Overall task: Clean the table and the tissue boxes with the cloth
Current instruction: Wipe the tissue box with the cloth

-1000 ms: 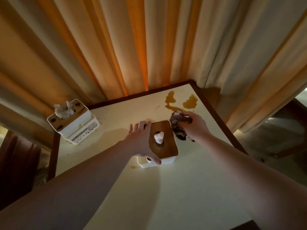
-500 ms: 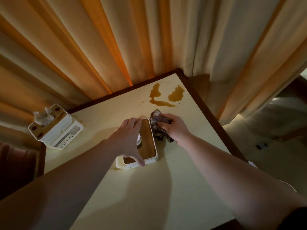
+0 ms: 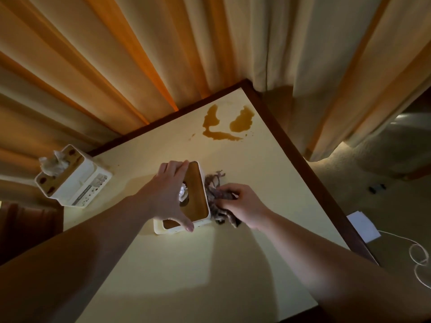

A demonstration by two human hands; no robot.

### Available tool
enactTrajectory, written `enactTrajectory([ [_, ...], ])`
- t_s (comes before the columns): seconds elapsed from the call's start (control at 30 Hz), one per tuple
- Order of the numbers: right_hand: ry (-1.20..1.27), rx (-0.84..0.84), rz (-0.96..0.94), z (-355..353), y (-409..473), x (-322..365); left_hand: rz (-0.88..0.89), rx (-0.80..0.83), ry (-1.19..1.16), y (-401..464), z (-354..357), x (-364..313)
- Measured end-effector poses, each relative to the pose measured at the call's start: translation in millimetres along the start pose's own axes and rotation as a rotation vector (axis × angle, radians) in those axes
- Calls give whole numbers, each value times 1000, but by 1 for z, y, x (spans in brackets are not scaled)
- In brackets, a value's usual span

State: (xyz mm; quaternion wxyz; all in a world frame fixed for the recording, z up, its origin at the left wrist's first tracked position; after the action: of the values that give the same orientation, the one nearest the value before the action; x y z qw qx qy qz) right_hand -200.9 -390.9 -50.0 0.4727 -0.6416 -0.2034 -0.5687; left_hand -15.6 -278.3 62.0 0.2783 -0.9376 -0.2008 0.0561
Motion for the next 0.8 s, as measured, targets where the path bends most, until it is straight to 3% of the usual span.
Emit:
enactTrajectory([
  [0.17, -76, 50, -3, -8, -16, -2, -11, 5, 2, 1, 0, -2],
  [0.33, -74, -82, -105, 1, 27, 25, -1, 7, -16, 0, 0, -2],
  [0.53, -100, -116, -75, 9, 70, 40, -3, 6, -16, 0, 0, -3],
  [0.8, -31, -57, 34, 9, 13, 3, 0, 2, -14, 1, 2, 1],
])
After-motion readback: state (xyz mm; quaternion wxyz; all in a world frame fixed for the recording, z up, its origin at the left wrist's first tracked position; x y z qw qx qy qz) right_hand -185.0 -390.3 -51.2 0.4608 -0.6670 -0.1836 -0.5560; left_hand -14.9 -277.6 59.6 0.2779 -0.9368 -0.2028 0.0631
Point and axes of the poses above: each hand's wrist, its own y-axis towards the middle knuckle, its own z-axis out of the palm, x = y × z, the point moved 1 cm from there along y, towards the middle knuckle, and after that the axes turned 1 degree about x, right-handed, at the moved point
